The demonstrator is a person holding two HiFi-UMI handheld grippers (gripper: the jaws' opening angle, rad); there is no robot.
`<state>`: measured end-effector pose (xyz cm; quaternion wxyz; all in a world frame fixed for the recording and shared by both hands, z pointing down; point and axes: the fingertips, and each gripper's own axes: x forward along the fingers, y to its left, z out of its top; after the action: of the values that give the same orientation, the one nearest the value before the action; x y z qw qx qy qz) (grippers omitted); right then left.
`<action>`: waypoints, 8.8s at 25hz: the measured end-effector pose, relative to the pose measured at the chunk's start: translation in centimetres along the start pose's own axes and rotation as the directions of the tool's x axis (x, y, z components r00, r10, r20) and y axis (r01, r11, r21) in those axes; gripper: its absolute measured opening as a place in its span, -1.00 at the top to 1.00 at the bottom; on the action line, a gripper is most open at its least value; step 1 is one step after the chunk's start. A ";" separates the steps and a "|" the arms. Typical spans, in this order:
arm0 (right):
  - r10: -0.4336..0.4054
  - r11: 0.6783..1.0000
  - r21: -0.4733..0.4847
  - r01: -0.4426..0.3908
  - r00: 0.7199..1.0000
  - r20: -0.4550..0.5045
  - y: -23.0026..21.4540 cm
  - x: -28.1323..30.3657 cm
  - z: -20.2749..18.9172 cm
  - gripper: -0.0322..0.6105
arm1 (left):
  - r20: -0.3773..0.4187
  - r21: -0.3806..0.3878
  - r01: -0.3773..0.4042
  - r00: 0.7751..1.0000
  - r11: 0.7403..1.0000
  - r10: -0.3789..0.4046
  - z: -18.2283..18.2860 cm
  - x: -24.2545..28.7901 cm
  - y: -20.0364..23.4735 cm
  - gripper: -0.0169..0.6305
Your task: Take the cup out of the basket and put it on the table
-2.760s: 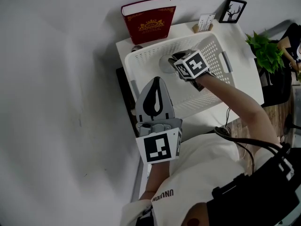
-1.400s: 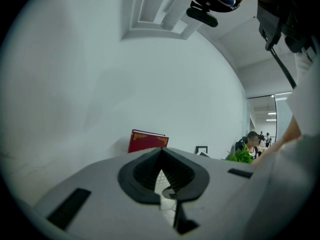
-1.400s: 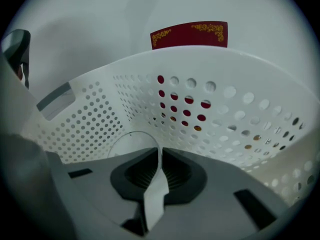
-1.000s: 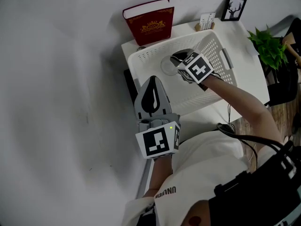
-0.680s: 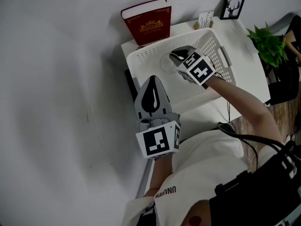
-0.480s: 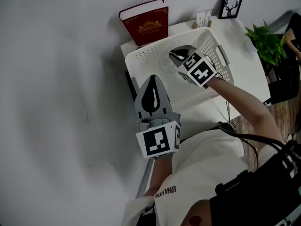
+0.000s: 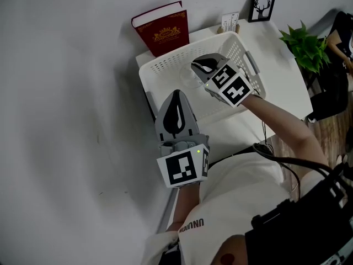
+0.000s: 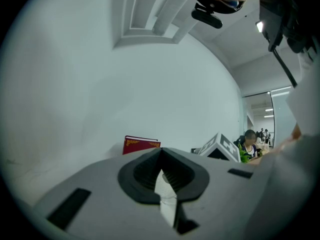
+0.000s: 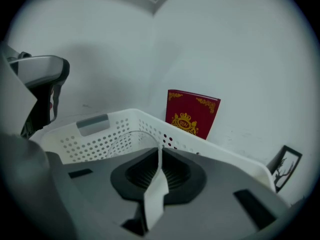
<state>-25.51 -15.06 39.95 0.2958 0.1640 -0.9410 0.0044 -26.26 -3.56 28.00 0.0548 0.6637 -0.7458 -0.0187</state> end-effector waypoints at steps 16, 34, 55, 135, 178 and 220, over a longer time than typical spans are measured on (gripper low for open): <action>-0.073 0.997 -0.005 0.074 0.988 0.134 -1.6 -6.0 2.1 0.78 | 0.063 0.038 -0.057 0.997 0.998 0.055 2.0 -0.5 -2.2 0.92; -0.132 0.990 -0.009 0.138 0.962 0.239 -4.5 -11.5 2.9 0.78 | 0.100 0.061 -0.043 0.994 0.997 0.037 2.6 0.3 -7.1 0.92; -0.241 0.968 0.008 0.252 0.916 0.321 -7.1 -17.4 2.5 0.78 | 0.097 0.112 0.042 0.994 0.993 -0.053 2.9 1.3 -12.2 0.92; -0.522 0.814 0.303 0.495 0.853 0.010 -9.4 -27.5 -15.8 0.78 | -0.052 0.033 0.425 0.905 0.905 -0.423 -4.7 -0.1 -23.6 0.92; -0.418 0.801 0.370 0.470 0.882 -0.217 -6.1 -24.6 -25.2 0.78 | -0.112 0.026 0.449 0.889 0.893 -0.444 -7.0 0.3 -24.0 0.92; -0.299 0.825 0.396 0.402 0.907 -0.297 -4.1 -22.1 -30.0 0.78 | -0.154 0.169 0.483 0.874 0.859 -0.461 -7.5 -0.3 -24.3 0.92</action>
<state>9.47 -9.02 52.05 0.3489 0.3972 -0.8284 0.1849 -1.37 -5.80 32.98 0.0213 0.8284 -0.5540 0.0803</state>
